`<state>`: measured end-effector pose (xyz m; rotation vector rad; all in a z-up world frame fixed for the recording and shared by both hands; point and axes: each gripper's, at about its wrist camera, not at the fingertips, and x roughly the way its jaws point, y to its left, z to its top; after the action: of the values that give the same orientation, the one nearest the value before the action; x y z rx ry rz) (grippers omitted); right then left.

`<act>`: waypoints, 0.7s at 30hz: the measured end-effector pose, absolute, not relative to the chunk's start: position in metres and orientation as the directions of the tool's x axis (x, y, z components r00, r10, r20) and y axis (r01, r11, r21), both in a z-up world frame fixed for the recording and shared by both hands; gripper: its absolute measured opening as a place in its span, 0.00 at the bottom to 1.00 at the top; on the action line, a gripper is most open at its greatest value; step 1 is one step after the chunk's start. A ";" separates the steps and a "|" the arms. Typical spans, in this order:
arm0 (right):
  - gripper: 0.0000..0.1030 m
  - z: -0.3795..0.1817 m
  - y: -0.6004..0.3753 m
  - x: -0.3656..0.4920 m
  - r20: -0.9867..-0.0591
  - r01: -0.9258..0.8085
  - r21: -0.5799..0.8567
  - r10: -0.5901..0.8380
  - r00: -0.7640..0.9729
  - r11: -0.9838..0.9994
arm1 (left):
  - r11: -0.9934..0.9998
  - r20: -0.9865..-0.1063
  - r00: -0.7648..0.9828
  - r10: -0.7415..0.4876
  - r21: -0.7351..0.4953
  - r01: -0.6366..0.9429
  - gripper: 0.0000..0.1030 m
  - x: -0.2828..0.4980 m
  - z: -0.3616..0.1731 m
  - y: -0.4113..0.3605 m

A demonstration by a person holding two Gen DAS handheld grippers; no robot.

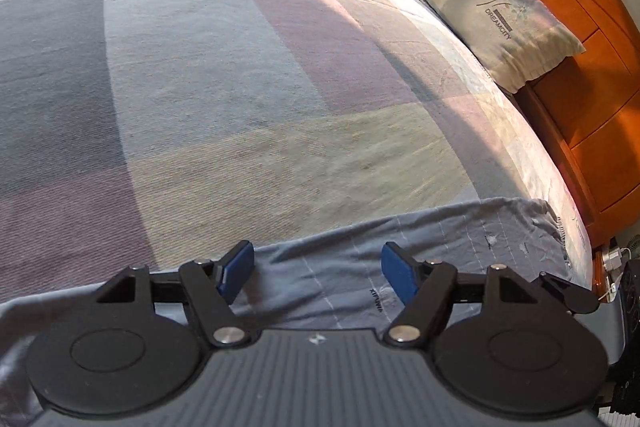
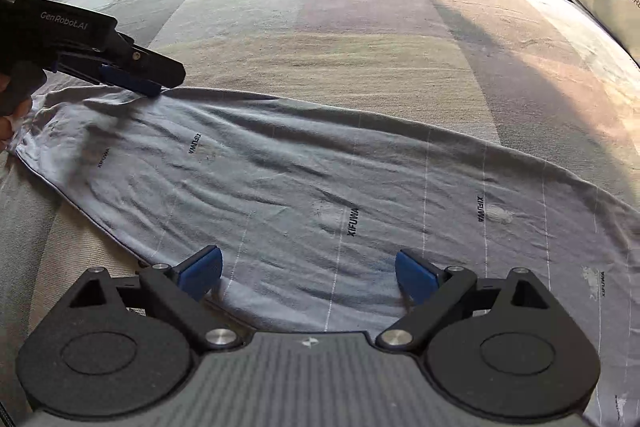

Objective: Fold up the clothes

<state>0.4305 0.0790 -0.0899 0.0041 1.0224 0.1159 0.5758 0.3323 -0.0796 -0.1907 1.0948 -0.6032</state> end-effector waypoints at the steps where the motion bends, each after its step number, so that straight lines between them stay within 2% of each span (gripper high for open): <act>1: 0.93 -0.090 0.078 0.430 -0.851 -0.096 0.056 0.098 0.516 0.994 | 0.838 -0.777 0.335 -0.534 -0.431 0.336 0.67 0.576 -0.076 0.341; 3: 0.93 -0.089 0.077 0.431 -0.849 -0.099 0.054 0.098 0.519 0.994 | 0.832 -0.758 0.352 -0.549 -0.454 0.320 0.68 0.570 -0.068 0.349; 6: 0.93 -0.088 0.076 0.432 -0.847 -0.099 0.044 0.089 0.524 0.994 | 0.841 -0.772 0.364 -0.521 -0.391 0.375 0.70 0.551 -0.062 0.343; 8: 0.93 -0.087 0.075 0.434 -0.844 -0.088 0.031 0.073 0.532 0.996 | 0.862 -0.810 0.370 -0.456 -0.298 0.410 0.70 0.538 -0.066 0.338; 10: 0.93 -0.085 0.072 0.434 -0.838 -0.067 0.016 0.050 0.544 0.998 | 0.906 -0.859 0.392 -0.329 -0.170 0.388 0.70 0.531 -0.077 0.342; 13: 0.93 -0.084 0.063 0.428 -0.831 -0.005 -0.014 -0.009 0.556 1.000 | 0.940 -0.865 0.439 -0.242 -0.097 0.327 0.68 0.523 -0.075 0.351; 16: 0.93 -0.081 0.050 0.412 -0.826 0.053 -0.024 -0.050 0.562 0.998 | 0.928 -0.833 0.478 -0.280 -0.107 0.357 0.69 0.508 -0.058 0.339; 21: 0.93 -0.072 0.017 0.382 -0.821 0.183 -0.049 -0.144 0.553 0.982 | 0.839 -0.821 0.467 -0.328 -0.026 0.543 0.70 0.480 -0.059 0.275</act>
<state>0.3816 0.0167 -0.0721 0.0434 0.9661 -0.1937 0.4797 0.2753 -0.0591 0.2529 0.9440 -0.5410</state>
